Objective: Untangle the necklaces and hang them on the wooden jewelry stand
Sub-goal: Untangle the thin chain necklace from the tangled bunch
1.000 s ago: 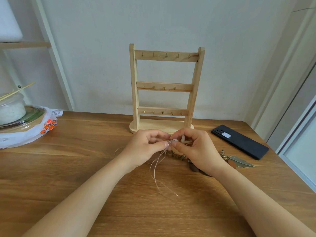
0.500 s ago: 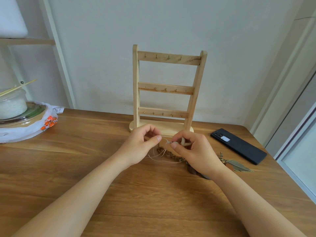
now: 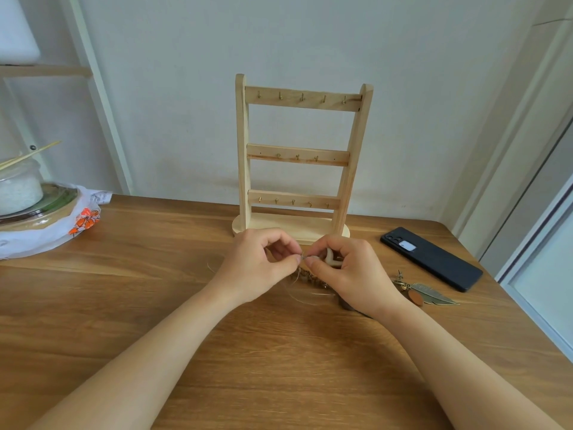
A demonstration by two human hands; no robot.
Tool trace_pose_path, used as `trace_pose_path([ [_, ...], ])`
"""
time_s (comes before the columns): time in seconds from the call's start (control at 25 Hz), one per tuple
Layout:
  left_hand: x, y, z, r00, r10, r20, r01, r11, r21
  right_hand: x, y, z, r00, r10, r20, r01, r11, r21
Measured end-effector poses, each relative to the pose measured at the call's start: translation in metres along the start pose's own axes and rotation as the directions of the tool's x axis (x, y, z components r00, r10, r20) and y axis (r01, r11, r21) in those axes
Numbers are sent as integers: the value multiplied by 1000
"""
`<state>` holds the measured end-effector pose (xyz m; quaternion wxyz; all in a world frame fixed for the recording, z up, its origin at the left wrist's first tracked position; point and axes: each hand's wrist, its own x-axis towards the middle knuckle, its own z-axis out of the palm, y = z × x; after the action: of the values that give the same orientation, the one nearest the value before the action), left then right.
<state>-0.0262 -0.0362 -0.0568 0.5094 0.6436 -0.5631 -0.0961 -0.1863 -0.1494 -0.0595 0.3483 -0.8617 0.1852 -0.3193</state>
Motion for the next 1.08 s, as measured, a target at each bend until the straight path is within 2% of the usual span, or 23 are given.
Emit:
trace_pose_path([
  [0.2, -1, -2, 0, 997, -47, 57, 49, 999, -24, -3, -3, 5, 999, 32, -2, -32, 999, 14],
  [0.56, -1, -1, -6, 996, -4, 93, 2, 1000, 23, -4, -10, 5, 991, 110, 76, -120, 983, 138],
  [0.68, 1, -3, -6, 993, -60, 103, 68, 995, -67, -3, -8, 5, 991, 111, 78, -122, 980, 160],
  [0.76, 2, -2, -3, 988, -102, 114, 123, 973, -193, -3, -9, 5, 990, 116, 77, -130, 969, 210],
  [0.92, 0, 1, 5, 967, -213, 141, 254, 860, -443, -4, -11, 4, 991, 116, 67, -131, 949, 286],
  [1.0, 1, 3, 5, 957, -240, 161, 289, 819, -496, -3, -13, 2, 990, 121, 69, -137, 943, 303],
  [1.08, 1, 4, 5, 959, -223, 173, 280, 827, -487, -1, -13, 1, 988, 134, 72, -150, 941, 304],
])
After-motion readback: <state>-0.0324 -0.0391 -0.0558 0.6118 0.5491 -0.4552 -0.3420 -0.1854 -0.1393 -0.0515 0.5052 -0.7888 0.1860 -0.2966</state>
